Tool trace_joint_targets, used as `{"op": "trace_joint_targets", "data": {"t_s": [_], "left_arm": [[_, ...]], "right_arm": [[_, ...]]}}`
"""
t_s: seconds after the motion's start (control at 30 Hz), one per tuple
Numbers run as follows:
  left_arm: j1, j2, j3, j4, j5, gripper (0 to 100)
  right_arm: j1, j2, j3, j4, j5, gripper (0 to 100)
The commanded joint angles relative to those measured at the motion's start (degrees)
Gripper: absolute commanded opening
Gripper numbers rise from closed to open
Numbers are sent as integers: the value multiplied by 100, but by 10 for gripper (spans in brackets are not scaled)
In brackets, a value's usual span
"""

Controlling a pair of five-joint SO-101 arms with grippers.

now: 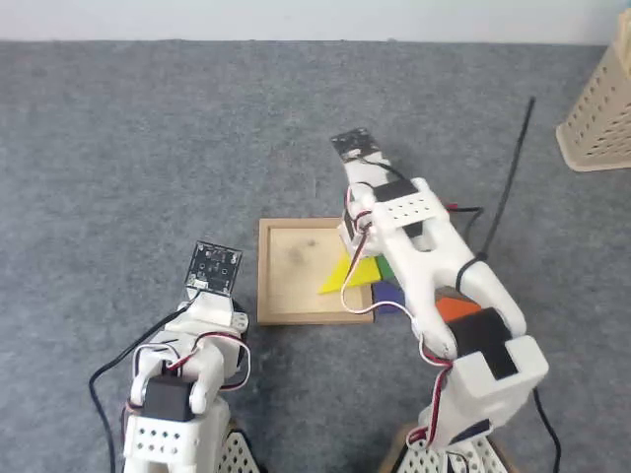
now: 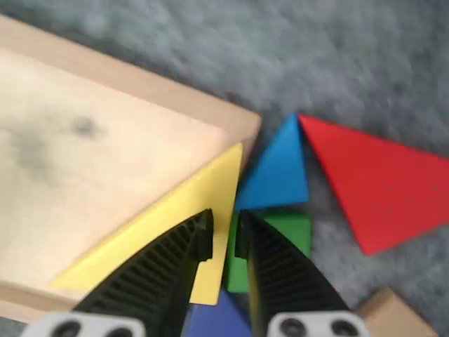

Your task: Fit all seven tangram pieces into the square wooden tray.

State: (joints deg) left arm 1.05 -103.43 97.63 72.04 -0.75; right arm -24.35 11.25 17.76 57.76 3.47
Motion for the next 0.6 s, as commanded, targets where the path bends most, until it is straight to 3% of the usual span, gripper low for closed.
{"op": "trace_joint_targets", "data": {"t_s": [0.0,0.37,0.57], "left_arm": [[-9,-114,-110,35,53,12],[-9,-114,-110,35,53,12],[-9,-114,-110,35,53,12]], "right_arm": [[-207,66,-290,31,105,78],[-1235,101,-352,-40,114,80],[-910,-321,-264,-31,70,76]]}}
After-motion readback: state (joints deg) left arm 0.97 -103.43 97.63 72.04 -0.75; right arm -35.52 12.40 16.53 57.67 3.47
